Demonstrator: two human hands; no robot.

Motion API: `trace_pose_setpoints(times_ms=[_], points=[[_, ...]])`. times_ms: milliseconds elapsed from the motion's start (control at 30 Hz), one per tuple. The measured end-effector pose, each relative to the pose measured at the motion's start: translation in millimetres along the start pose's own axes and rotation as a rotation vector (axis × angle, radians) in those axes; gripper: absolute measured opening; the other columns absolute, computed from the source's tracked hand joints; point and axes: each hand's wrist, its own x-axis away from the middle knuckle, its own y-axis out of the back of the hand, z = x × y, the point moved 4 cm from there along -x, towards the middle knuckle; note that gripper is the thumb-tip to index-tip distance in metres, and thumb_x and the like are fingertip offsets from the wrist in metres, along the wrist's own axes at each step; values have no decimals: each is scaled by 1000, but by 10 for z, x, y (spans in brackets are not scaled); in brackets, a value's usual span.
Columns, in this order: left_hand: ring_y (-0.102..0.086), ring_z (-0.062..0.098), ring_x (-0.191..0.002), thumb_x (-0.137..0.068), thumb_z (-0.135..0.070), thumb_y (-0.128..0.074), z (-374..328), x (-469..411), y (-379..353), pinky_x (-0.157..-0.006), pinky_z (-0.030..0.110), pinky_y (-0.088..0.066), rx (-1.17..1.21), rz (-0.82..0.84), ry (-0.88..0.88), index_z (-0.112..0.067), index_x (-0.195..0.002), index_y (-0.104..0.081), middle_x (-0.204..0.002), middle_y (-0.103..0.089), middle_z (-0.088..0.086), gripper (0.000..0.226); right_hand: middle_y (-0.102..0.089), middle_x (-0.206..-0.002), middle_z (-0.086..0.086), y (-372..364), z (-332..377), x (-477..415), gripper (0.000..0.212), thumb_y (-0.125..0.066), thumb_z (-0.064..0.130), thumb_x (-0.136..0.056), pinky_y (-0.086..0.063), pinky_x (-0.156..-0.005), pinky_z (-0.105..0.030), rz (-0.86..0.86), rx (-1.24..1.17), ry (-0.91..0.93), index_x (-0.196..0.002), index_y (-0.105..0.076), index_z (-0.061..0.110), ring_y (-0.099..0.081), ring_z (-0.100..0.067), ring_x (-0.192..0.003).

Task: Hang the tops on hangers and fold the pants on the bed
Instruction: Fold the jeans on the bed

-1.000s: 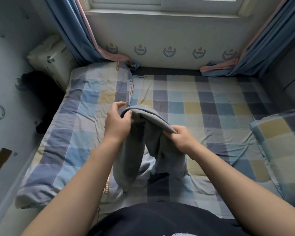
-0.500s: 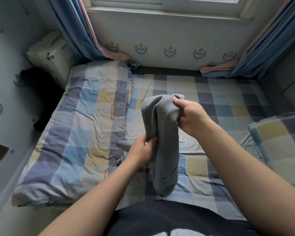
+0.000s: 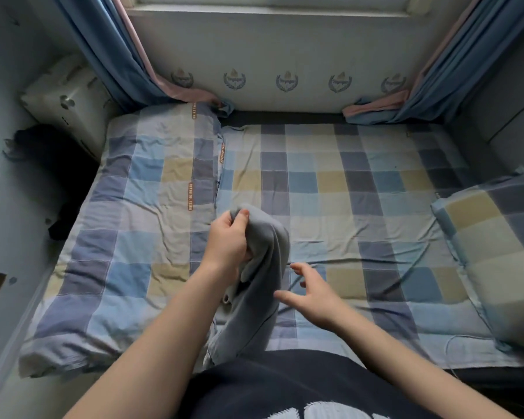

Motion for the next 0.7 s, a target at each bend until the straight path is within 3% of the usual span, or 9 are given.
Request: trace_pose_setpoints(times_ms=[67, 133, 233, 267, 333, 400, 533, 633, 700], points=[[-70, 27, -90, -104, -30, -55, -154, 51, -29, -61, 36, -58, 99, 38, 9, -17, -95, -66, -91, -72, 10, 20, -41, -141, 12, -126, -39, -26, 82, -76, 51, -80, -40, -98, -22, 66, -62, -2, -147, -36, 29, -46, -3, -126], [-71, 26, -89, -104, -29, -55, -300, 115, -76, -59, 33, -57, 163, 76, 7, -17, -96, -66, -93, -73, 10, 19, -52, -135, 15, -205, 45, -75, 67, -76, 55, -72, -44, -85, -10, 93, -102, 59, -129, -45, 41, -53, 14, -107], [-72, 24, -83, -104, -27, -54, -475, 212, -151, -61, 38, -61, 225, 114, -5, -15, -94, -65, -92, -73, 11, 19, -64, -125, 6, -250, 129, -198, 65, -70, 58, -70, -52, -93, -32, -17, -92, 55, -127, -52, 33, -60, -9, -113], [-71, 25, -83, -104, -27, -54, -516, 233, -161, -66, 41, -62, 237, 117, -11, -14, -95, -65, -92, -72, 12, 19, -67, -120, 5, -223, 151, -237, 51, -68, 52, -78, -51, -90, -35, -78, -71, 67, -123, -57, 31, -61, -16, -113], [-70, 27, -85, -105, -25, -53, -584, 243, -132, -71, 41, -60, 263, 103, -29, -12, -98, -65, -94, -71, 14, 19, -69, -95, 10, -97, 142, -294, 7, -66, 34, -90, -47, -75, -26, -198, -90, 86, -96, -63, 32, -63, -19, -99], [-70, 28, -95, -106, -21, -51, -606, 178, -39, -76, 39, -60, 298, 73, -63, -11, -105, -65, -103, -71, 15, 17, -62, -74, 14, 58, 132, -343, 17, -68, 19, -93, -42, -64, -22, -247, -188, 129, -78, -62, 25, -57, -11, -79], [-60, 20, -124, -103, -19, -57, -500, 19, 158, -102, 36, -52, 98, 18, -127, -15, -138, -55, -135, -62, 4, 36, -61, -69, 0, 352, 257, -383, 21, -62, 11, -98, -45, -59, -27, -270, -499, 132, -78, -65, 5, -53, -12, -68], [-60, 16, -120, -96, -19, -68, -214, 53, 146, -86, 23, -53, -87, 40, -118, -18, -132, -55, -132, -62, 1, 38, -70, -77, -6, 548, 484, -399, 20, -58, 11, -100, -54, -61, -28, -303, -750, 88, -84, -70, 10, -64, -17, -73], [-63, 20, -113, -90, -28, -76, 69, 142, 60, -82, 25, -51, -257, 104, -67, -15, -118, -59, -119, -65, 4, 35, -70, -84, -10, 654, 659, -405, 17, -54, 9, -101, -57, -62, -28, -309, -945, 68, -92, -69, 11, -69, -17, -74]])
